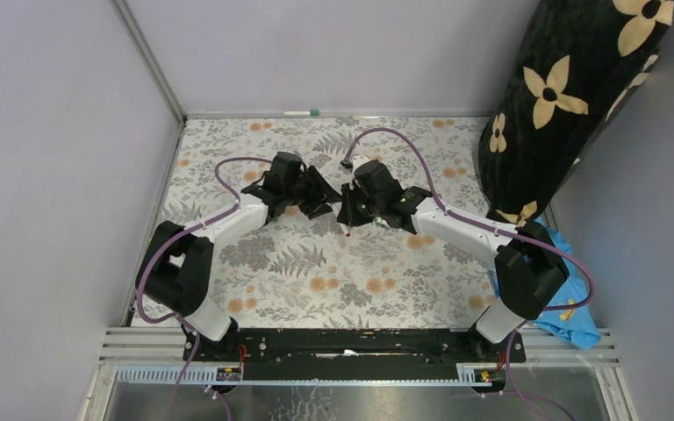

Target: Open the pen caps

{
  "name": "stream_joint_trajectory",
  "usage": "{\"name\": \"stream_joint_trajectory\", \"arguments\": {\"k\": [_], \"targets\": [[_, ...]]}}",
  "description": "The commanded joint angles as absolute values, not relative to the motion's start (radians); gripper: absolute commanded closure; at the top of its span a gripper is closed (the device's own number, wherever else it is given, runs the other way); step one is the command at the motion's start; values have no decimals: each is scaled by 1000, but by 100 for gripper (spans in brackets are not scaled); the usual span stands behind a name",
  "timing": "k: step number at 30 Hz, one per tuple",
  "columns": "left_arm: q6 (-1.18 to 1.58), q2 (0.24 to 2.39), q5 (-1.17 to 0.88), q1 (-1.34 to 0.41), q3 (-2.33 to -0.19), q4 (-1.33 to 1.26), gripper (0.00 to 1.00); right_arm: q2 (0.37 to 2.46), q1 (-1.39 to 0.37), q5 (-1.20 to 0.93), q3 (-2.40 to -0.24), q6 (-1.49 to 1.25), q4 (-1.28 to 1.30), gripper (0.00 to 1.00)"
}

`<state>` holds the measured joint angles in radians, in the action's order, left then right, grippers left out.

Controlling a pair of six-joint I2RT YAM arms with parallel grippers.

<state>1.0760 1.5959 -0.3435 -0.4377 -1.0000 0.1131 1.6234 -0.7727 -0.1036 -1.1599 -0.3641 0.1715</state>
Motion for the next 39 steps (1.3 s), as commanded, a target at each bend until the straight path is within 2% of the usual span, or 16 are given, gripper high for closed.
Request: {"name": "stream_joint_trajectory", "arguments": {"k": [1,13,26,29,32,33,36,39], "targets": [[1110,1582,-343,-440,-973,48,48,1603,-782,-133,-1156,-375,126,100],[1129,1552,-303,-428,-953,50,62,1591,-783,-146,-1138,-377,123,100],[1135,1549,-324,-426,-939,29,86,1589,-782,-143,-1138,-380,118,100],[1131,1546,-328,-424,-934,23,100,1587,-783,-143,-1138,-381,115,100],[1131,1530,-322,-422,-919,7,100,1582,-783,-144,-1131,-381,106,100],[1131,1522,-314,-421,-916,5,100,1578,-783,-143,-1125,-382,101,98],[1134,1511,-314,-417,-905,3,100,1577,-783,-148,-1122,-389,85,84],[1144,1511,-331,-414,-901,-24,100,1594,-784,-158,-1144,-393,90,79]]}}
